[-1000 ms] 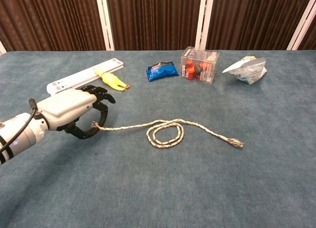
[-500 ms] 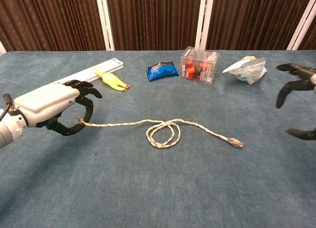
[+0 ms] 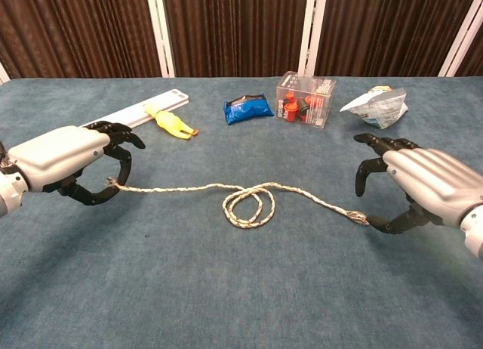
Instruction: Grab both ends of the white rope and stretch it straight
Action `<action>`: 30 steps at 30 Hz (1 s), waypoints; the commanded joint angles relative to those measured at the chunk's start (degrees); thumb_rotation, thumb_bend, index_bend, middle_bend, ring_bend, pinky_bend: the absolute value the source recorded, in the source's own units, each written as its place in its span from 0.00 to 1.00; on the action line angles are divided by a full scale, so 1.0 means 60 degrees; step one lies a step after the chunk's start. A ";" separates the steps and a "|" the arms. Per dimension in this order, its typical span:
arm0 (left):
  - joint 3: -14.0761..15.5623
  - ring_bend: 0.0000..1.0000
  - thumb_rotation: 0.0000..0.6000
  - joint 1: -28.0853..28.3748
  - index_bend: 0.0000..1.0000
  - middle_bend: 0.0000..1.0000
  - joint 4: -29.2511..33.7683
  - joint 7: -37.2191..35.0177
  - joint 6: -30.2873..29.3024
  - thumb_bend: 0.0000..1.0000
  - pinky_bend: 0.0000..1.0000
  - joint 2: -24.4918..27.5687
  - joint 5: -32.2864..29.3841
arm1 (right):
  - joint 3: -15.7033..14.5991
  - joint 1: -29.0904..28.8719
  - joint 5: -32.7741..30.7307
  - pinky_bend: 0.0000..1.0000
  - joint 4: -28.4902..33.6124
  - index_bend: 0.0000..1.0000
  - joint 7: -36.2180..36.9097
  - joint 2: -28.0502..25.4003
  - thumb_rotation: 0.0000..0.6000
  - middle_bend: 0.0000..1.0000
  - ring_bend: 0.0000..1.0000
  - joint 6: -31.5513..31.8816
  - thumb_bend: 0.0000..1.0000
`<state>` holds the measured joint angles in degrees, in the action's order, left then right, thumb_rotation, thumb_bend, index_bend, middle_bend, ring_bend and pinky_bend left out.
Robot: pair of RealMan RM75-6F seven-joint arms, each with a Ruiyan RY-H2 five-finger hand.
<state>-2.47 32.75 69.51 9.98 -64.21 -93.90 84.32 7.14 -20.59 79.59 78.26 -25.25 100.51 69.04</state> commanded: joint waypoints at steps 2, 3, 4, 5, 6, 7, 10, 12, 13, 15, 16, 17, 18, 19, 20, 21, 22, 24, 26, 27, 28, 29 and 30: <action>-0.0020 0.00 1.00 -0.0002 0.64 0.15 -0.0039 -0.0034 0.0032 0.45 0.06 0.0014 -0.0033 | 0.0054 -0.0116 -0.0159 0.00 -0.0342 0.57 -0.0028 0.0241 1.00 0.03 0.00 -0.0065 0.39; -0.0022 0.00 1.00 0.0002 0.64 0.15 -0.0053 -0.0045 0.0057 0.45 0.06 0.0021 -0.0044 | 0.0103 -0.0158 -0.0272 0.00 -0.0444 0.57 0.0021 0.0316 1.00 0.03 0.00 -0.0151 0.39; -0.0022 0.00 1.00 0.0005 0.63 0.15 -0.0060 -0.0048 0.0070 0.45 0.06 0.0025 -0.0048 | 0.0131 -0.0194 -0.0341 0.00 -0.0512 0.57 0.0045 0.0368 1.00 0.03 0.00 -0.0219 0.40; -0.0021 0.00 1.00 0.0009 0.63 0.15 -0.0061 -0.0049 0.0082 0.45 0.06 0.0029 -0.0046 | 0.0153 -0.0232 -0.0386 0.00 -0.0564 0.57 0.0069 0.0413 1.00 0.03 0.00 -0.0271 0.41; -0.0017 0.00 1.00 0.0014 0.63 0.15 -0.0055 -0.0063 0.0091 0.45 0.06 0.0041 -0.0037 | 0.0173 -0.0275 -0.0421 0.00 -0.0612 0.58 0.0092 0.0470 1.00 0.03 0.00 -0.0307 0.41; -0.0016 0.00 1.00 0.0016 0.63 0.15 -0.0047 -0.0073 0.0095 0.45 0.06 0.0050 -0.0031 | 0.0179 -0.0301 -0.0440 0.00 -0.0633 0.58 0.0098 0.0505 1.00 0.04 0.00 -0.0326 0.41; -0.0033 0.00 1.00 0.0025 0.63 0.15 -0.0009 -0.0078 0.0093 0.45 0.06 0.0091 -0.0026 | 0.0184 -0.0377 -0.0538 0.00 -0.0729 0.59 -0.0040 0.0592 1.00 0.04 0.00 -0.0393 0.41; -0.0047 0.00 1.00 0.0026 0.63 0.15 0.0016 -0.0098 0.0070 0.45 0.06 0.0117 -0.0012 | 0.0176 -0.0425 -0.0657 0.00 -0.0748 0.59 -0.0180 0.0615 1.00 0.04 0.00 -0.0494 0.41; -0.0051 0.00 1.00 0.0027 0.63 0.15 0.0014 -0.0102 0.0054 0.45 0.06 0.0123 0.0001 | 0.0173 -0.0439 -0.0691 0.00 -0.0754 0.59 -0.0252 0.0623 1.00 0.04 0.00 -0.0504 0.41; -0.0044 0.00 1.00 0.0021 0.62 0.15 -0.0007 -0.0120 0.0033 0.45 0.06 0.0130 0.0022 | 0.0152 -0.0462 -0.0727 0.00 -0.0764 0.59 -0.0364 0.0647 1.00 0.04 0.00 -0.0493 0.41; -0.0037 0.00 1.00 0.0017 0.62 0.15 -0.0012 -0.0136 0.0041 0.45 0.06 0.0135 0.0022 | 0.0148 -0.0467 -0.0752 0.00 -0.0771 0.59 -0.0395 0.0660 1.00 0.04 0.00 -0.0490 0.41; -0.0031 0.00 1.00 0.0015 0.62 0.15 -0.0016 -0.0149 0.0053 0.45 0.06 0.0141 0.0019 | 0.0148 -0.0473 -0.0789 0.00 -0.0779 0.59 -0.0418 0.0672 1.00 0.04 0.00 -0.0500 0.41; -0.0028 0.00 1.00 0.0014 0.62 0.15 -0.0032 -0.0151 0.0067 0.45 0.06 0.0145 0.0012 | 0.0146 -0.0483 -0.0843 0.00 -0.0798 0.59 -0.0452 0.0687 1.00 0.04 0.00 -0.0525 0.41; -0.0029 0.00 1.00 0.0013 0.62 0.15 -0.0044 -0.0151 0.0074 0.45 0.06 0.0148 0.0006 | 0.0144 -0.0494 -0.0871 0.00 -0.0823 0.59 -0.0477 0.0703 1.00 0.04 0.00 -0.0534 0.41; -0.0031 0.00 1.00 0.0013 0.62 0.15 -0.0048 -0.0162 0.0081 0.45 0.06 0.0150 0.0000 | 0.0143 -0.0504 -0.0889 0.00 -0.0856 0.59 -0.0496 0.0722 1.00 0.04 0.00 -0.0534 0.41; -0.0033 0.00 1.00 0.0012 0.62 0.15 -0.0051 -0.0179 0.0089 0.45 0.06 0.0153 -0.0007 | 0.0141 -0.0517 -0.0917 0.00 -0.0906 0.59 -0.0518 0.0748 1.00 0.04 0.00 -0.0538 0.41; -0.0035 0.00 1.00 0.0010 0.62 0.15 -0.0053 -0.0189 0.0087 0.45 0.06 0.0155 -0.0006 | 0.0140 -0.0527 -0.0940 0.00 -0.0942 0.59 -0.0529 0.0768 1.00 0.04 0.00 -0.0545 0.41; -0.0032 0.00 1.00 0.0012 0.62 0.15 -0.0066 -0.0205 0.0089 0.45 0.06 0.0157 0.0003 | 0.0156 -0.0559 -0.1010 0.00 -0.1012 0.59 -0.0538 0.0814 1.00 0.04 0.00 -0.0584 0.41; -0.0032 0.00 1.00 0.0018 0.62 0.15 -0.0083 -0.0221 0.0104 0.45 0.06 0.0156 0.0004 | 0.0165 -0.0590 -0.1067 0.00 -0.1059 0.60 -0.0564 0.0848 1.00 0.05 0.00 -0.0620 0.41; -0.0030 0.00 1.00 0.0022 0.62 0.15 -0.0092 -0.0228 0.0115 0.45 0.06 0.0159 0.0005 | 0.0173 -0.0611 -0.1088 0.00 -0.1071 0.60 -0.0574 0.0865 1.00 0.05 0.00 -0.0631 0.41; -0.0030 0.00 1.00 0.0025 0.62 0.15 -0.0098 -0.0237 0.0124 0.45 0.06 0.0159 0.0003 | 0.0178 -0.0625 -0.1096 0.00 -0.1073 0.61 -0.0581 0.0875 1.00 0.06 0.00 -0.0626 0.42; -0.0034 0.00 1.00 0.0028 0.62 0.15 -0.0110 -0.0248 0.0131 0.45 0.06 0.0157 0.0001 | 0.0177 -0.0633 -0.1105 0.00 -0.1080 0.62 -0.0589 0.0885 1.00 0.06 0.00 -0.0620 0.43; -0.0039 0.00 1.00 0.0035 0.62 0.15 -0.0128 -0.0262 0.0135 0.45 0.06 0.0155 0.0003 | 0.0181 -0.0646 -0.1114 0.00 -0.1094 0.63 -0.0587 0.0900 1.00 0.07 0.00 -0.0612 0.44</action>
<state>-2.69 32.94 68.77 8.44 -63.42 -92.96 84.33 8.21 -24.43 72.94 71.73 -28.78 105.87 65.34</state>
